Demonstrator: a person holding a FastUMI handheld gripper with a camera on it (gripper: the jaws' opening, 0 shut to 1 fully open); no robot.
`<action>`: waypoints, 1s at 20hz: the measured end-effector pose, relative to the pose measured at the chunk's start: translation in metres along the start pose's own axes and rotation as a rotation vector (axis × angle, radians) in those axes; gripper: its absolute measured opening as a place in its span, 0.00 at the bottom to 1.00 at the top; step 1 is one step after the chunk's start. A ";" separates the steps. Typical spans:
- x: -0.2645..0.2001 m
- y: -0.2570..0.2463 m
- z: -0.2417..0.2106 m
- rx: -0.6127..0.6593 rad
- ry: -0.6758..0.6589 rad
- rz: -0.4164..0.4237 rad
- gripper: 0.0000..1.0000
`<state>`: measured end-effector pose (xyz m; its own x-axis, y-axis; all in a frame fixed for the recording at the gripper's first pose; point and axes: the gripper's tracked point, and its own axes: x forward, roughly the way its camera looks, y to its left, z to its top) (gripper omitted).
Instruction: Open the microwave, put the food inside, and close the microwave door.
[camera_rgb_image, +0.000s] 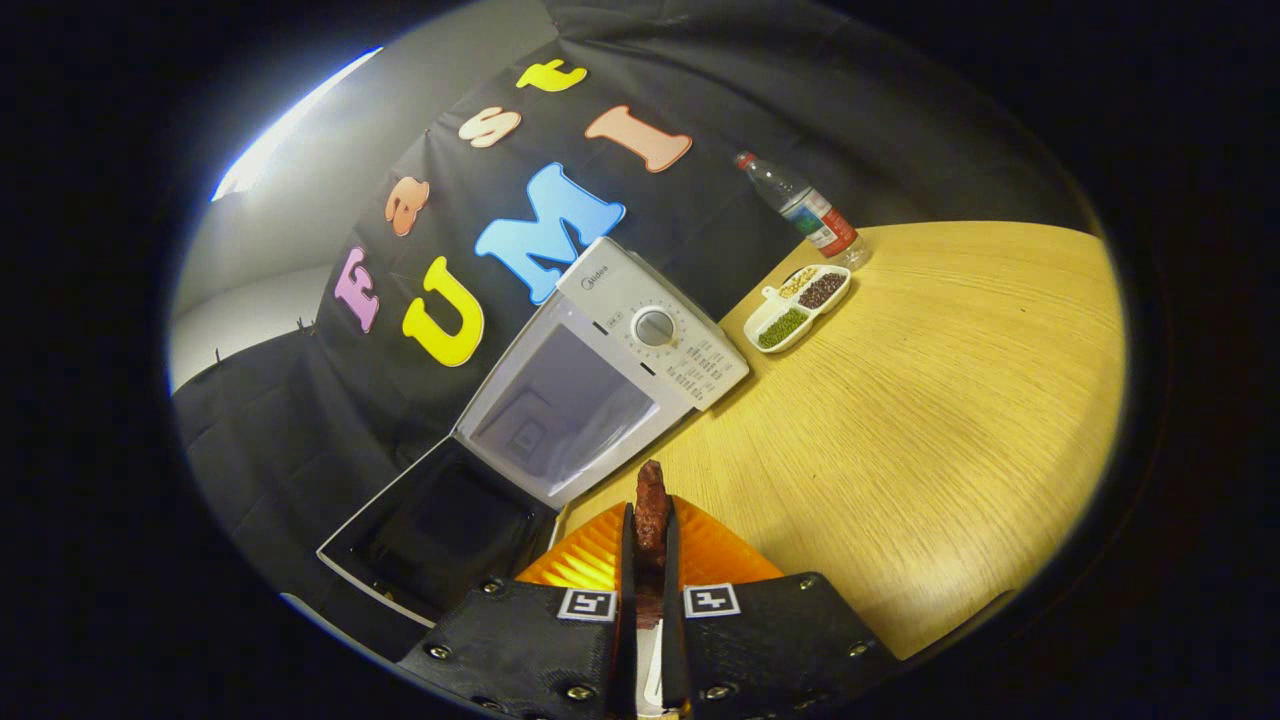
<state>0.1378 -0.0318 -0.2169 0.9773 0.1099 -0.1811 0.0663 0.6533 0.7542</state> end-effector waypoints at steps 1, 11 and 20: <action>-0.001 0.004 0.005 -0.012 -0.007 0.004 0.10; 0.034 0.056 0.015 -0.073 0.010 0.045 0.10; 0.112 0.107 0.000 -0.142 0.010 0.062 0.10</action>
<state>0.2548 0.0498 -0.1566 0.9766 0.1599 -0.1439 -0.0236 0.7446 0.6671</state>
